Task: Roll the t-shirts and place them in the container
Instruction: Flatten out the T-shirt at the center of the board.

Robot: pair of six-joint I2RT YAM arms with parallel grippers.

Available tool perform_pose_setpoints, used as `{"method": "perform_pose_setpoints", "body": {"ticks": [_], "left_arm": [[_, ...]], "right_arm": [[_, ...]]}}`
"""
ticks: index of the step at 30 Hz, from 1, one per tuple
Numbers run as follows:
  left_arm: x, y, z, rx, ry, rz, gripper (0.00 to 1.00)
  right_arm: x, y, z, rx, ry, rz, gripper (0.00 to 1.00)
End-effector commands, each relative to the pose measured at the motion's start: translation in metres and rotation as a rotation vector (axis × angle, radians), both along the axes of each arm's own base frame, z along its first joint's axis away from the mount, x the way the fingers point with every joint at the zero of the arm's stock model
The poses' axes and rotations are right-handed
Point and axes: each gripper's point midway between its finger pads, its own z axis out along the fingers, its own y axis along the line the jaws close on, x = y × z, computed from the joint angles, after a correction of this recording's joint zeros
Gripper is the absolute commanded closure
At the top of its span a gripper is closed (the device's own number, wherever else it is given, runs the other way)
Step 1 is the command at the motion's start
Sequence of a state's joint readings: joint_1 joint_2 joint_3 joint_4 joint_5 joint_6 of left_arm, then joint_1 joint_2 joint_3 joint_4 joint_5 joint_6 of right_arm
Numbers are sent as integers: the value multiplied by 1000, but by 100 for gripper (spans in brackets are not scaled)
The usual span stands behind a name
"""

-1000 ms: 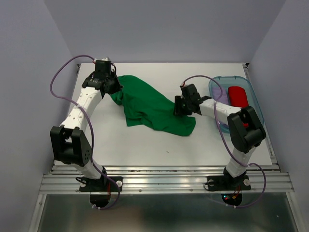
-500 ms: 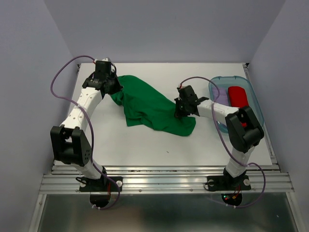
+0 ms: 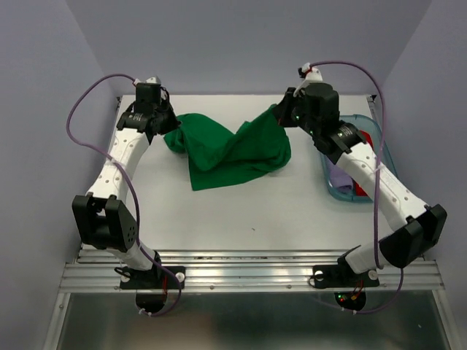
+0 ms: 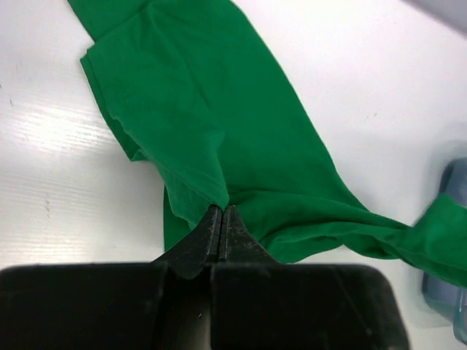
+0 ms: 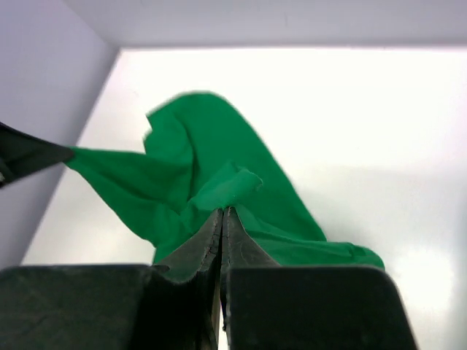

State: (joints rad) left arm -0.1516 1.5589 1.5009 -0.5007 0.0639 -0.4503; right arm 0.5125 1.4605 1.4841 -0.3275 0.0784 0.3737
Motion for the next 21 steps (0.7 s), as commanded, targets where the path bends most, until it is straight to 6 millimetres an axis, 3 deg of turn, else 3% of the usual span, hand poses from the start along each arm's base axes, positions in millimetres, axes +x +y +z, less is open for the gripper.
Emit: {"method": "perform_pose_setpoints", "body": {"ticks": [1, 5, 8, 12, 14, 17, 18, 21], "left_arm": [[2, 5, 60, -6, -138, -8, 100], [6, 5, 74, -11, -164, -11, 100], [4, 5, 84, -11, -175, -18, 100], [-11, 8, 116, -25, -235, -16, 100], [-20, 10, 142, -36, -296, -13, 100], [-51, 19, 209, -46, -464, 0, 100], [-60, 22, 235, -49, -525, 7, 100], [-85, 30, 278, -42, -622, 27, 100]], "right_arm": [[3, -7, 42, -3, -95, -38, 99], [2, -12, 75, 14, -161, -54, 99], [-10, -16, 111, 38, -235, -38, 99], [-34, -35, 152, 61, -325, -56, 99], [-55, -51, 179, 80, -387, -72, 99], [-87, -78, 224, 116, -498, -120, 99], [-94, -84, 234, 118, -524, -127, 99], [-118, -102, 260, 149, -590, -152, 99]]}}
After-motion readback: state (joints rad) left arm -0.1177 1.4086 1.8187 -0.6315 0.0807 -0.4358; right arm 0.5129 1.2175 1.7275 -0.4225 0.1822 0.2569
